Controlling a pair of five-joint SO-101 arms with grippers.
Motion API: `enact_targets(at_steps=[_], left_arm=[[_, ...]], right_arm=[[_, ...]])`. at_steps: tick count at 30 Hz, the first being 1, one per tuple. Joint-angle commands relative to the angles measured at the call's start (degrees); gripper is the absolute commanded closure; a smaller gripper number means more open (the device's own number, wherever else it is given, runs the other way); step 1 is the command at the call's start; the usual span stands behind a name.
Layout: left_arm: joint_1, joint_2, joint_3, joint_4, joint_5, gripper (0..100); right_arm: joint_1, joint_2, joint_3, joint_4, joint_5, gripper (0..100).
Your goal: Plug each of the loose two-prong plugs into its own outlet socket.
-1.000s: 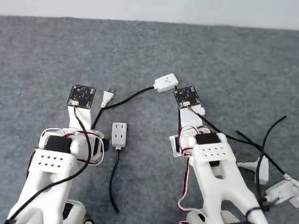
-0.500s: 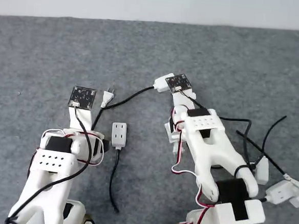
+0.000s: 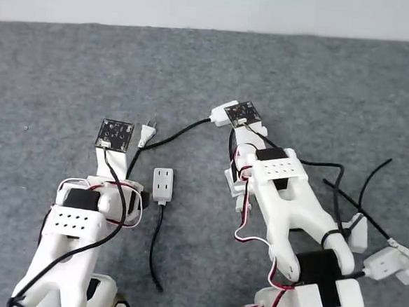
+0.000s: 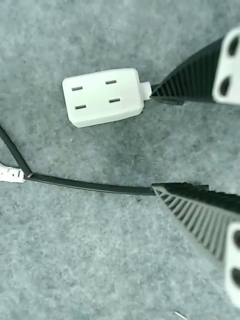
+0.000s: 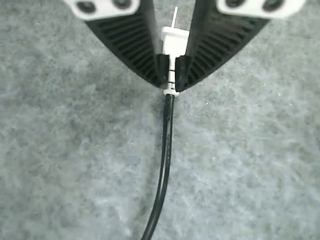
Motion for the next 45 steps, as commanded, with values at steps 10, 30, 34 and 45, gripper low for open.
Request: enact_targets(at_steps=[10, 30, 34, 45], left_arm=[[0.00, 0.09, -0.48, -1.32, -0.79, 76], [0.00, 0.18, -0.48, -1.23, -0.79, 76], [0.00, 0.35, -0.48, -1.23, -0.79, 76], [0.09, 0.44, -0.40, -1.05, -0.79, 76]], right_arm=[[-1.27, -0.22, -0.26, 0.13, 0.79, 89.5], [-3.65, 3.56, -0.97, 0.31, 0.97, 91.4], [-3.65, 7.78, -5.71, 4.26, 0.97, 91.4], [-3.21, 14.02, -12.40, 9.36, 0.70, 99.1]])
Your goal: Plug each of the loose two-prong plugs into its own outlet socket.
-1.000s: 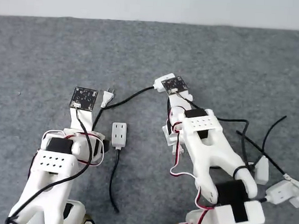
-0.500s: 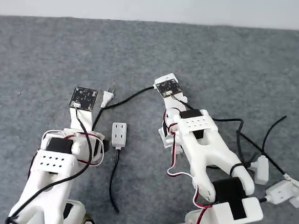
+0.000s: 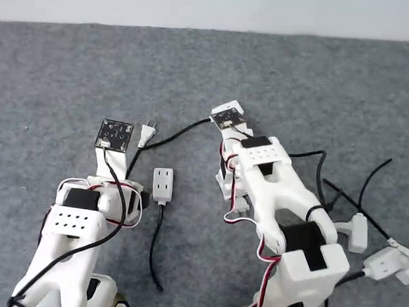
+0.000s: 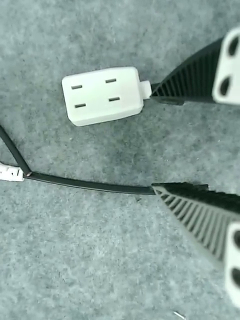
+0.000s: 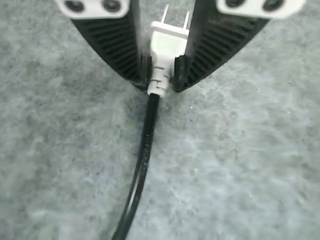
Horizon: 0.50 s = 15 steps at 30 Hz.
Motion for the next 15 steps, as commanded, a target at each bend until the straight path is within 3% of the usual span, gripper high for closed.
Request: enact_targets(at_steps=[1, 5, 10, 15], left_arm=[[0.26, 0.18, -0.22, -1.14, -0.79, 76], [2.20, 0.09, 0.75, -1.32, -0.70, 76], [1.93, 0.35, -0.48, -1.05, -0.70, 77], [2.29, 0.44, -0.66, -1.23, -0.70, 95]], right_arm=[[0.57, 0.13, -1.49, 1.10, 0.53, 98.6], [4.44, -1.27, -1.76, 2.86, 0.79, 99.1], [5.41, -14.55, 0.09, 6.90, 0.79, 99.1], [0.66, -32.31, 5.89, 7.87, 0.53, 99.1]])
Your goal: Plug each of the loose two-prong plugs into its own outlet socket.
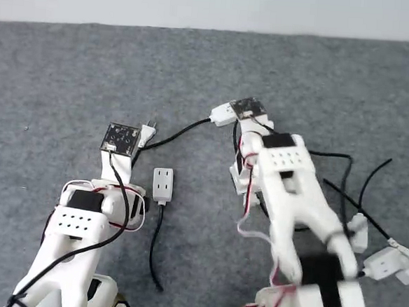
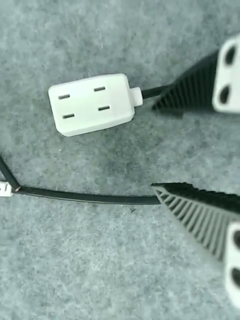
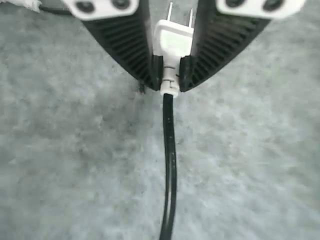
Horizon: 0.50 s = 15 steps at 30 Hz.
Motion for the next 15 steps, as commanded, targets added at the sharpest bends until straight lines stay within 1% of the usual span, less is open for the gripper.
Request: enact_targets(at_steps=[1, 5, 7, 11, 12, 15], left_arm=[[0.70, 0.18, -2.24, -1.23, -0.35, 99], [0.70, 0.35, -3.38, -0.88, -0.26, 99], [0.79, 2.73, -4.62, 0.00, -0.09, 99], [0.79, 15.47, -11.03, 1.67, -0.44, 99], [0.79, 18.81, -12.62, 1.41, -1.14, 99], [0.88, 26.81, -16.04, 1.05, -7.38, 99]], right_arm=[[-4.62, -15.08, 1.67, 2.07, 0.35, 99.1], [-10.86, -25.80, 2.11, 5.41, 0.26, 99.1], [-13.32, -29.49, 2.11, 5.67, 0.26, 99.1], [-16.57, -33.19, 2.11, 5.05, 0.35, 99.1], [-17.80, -33.27, 2.11, 5.05, 0.53, 99.1], [-21.49, -32.48, 2.29, 5.05, 0.62, 99.1]])
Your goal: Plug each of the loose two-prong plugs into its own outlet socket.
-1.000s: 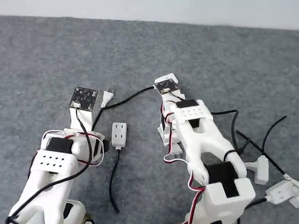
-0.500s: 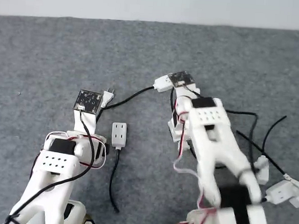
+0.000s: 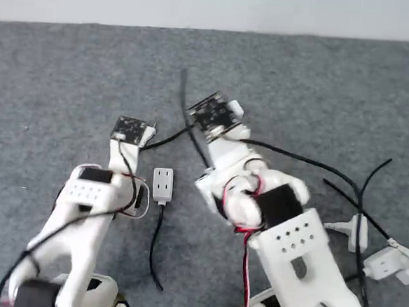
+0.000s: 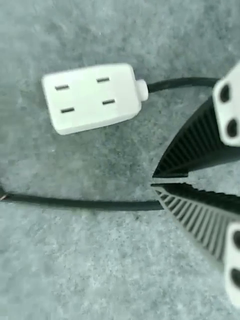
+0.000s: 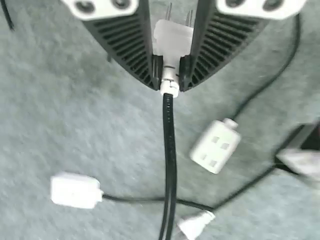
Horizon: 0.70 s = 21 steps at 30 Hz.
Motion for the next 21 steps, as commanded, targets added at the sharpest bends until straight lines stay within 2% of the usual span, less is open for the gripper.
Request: enact_targets(at_steps=[1, 5, 12, 21], left_arm=[[0.44, 7.30, -5.32, 0.09, -6.15, 99], [3.08, 5.19, -3.74, 0.09, -6.77, 99], [10.20, -9.58, 7.52, -2.99, -8.53, 99], [14.42, -24.18, 14.81, 0.44, -11.43, 99]], right_arm=[[-3.47, -0.66, -0.35, 0.04, 0.53, 99.1], [-4.79, 3.03, 0.09, -1.80, 0.18, 99.1], [-8.66, 6.90, 1.41, -3.12, -1.14, 99.1], [-8.48, 7.08, 1.49, -3.56, -1.41, 99.1]])
